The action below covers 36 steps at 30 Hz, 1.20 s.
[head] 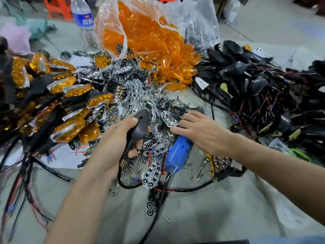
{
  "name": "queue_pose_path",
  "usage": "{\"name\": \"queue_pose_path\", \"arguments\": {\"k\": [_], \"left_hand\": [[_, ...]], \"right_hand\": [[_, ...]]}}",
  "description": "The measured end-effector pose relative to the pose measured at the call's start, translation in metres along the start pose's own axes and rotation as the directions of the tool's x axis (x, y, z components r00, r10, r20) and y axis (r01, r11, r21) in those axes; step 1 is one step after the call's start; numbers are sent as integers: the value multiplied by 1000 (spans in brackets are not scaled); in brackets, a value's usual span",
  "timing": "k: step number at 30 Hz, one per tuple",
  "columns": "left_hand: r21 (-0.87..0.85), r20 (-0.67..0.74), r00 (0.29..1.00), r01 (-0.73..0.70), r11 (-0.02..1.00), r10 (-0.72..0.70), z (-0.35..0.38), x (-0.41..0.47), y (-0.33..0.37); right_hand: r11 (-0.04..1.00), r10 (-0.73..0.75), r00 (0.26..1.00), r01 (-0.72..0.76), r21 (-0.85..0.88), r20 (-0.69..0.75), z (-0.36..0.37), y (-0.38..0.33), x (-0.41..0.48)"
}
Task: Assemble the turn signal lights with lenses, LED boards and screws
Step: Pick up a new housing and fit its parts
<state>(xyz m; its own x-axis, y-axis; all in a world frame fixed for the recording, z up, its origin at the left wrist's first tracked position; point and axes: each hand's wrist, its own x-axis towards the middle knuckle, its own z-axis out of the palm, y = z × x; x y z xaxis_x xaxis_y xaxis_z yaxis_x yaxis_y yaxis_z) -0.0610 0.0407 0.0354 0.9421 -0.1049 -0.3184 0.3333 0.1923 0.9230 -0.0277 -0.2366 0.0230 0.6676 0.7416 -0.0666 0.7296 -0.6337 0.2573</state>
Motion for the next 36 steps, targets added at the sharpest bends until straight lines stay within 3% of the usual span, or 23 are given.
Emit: {"name": "queue_pose_path", "arguments": {"k": [2,4,7,9,11,13,14,15,18,22,29,36], "left_hand": [[3,3,1000,-3,1000,3,-1,0,1],[1,-16,1000,1,1000,-1,-3,1,2],[24,-61,997,41,999,-39,-3,6,2],[36,-78,996,56,998,-53,0,10,3],[72,-86,995,60,996,-54,2,13,4],[95,-93,993,78,992,-69,5,15,4],[92,-95,993,79,993,-71,6,16,4],[85,-102,993,73,994,-64,7,16,4],[75,-145,989,40,996,-29,11,16,5],[56,-197,980,8,998,4,17,15,4],[55,-221,974,-27,998,39,20,8,9],[62,-236,971,-31,998,45,23,3,10]], "right_hand": [[1000,-19,999,20,11,-35,-3,3,-8],[998,28,986,-19,57,-162,-3,8,-15],[945,231,870,-93,315,-435,-7,16,-15],[774,526,685,-141,617,-503,-14,16,-14],[491,812,421,-117,863,-405,-28,13,-9],[309,929,183,92,947,-321,-42,7,-1],[215,962,110,257,942,-250,-47,4,2],[122,982,82,404,907,-168,-52,0,4],[-107,988,155,635,765,9,-62,-16,6],[-300,952,266,726,619,149,-77,-34,7],[-320,919,393,704,634,28,-91,-54,9],[-318,919,393,687,654,34,-94,-56,9]]}}
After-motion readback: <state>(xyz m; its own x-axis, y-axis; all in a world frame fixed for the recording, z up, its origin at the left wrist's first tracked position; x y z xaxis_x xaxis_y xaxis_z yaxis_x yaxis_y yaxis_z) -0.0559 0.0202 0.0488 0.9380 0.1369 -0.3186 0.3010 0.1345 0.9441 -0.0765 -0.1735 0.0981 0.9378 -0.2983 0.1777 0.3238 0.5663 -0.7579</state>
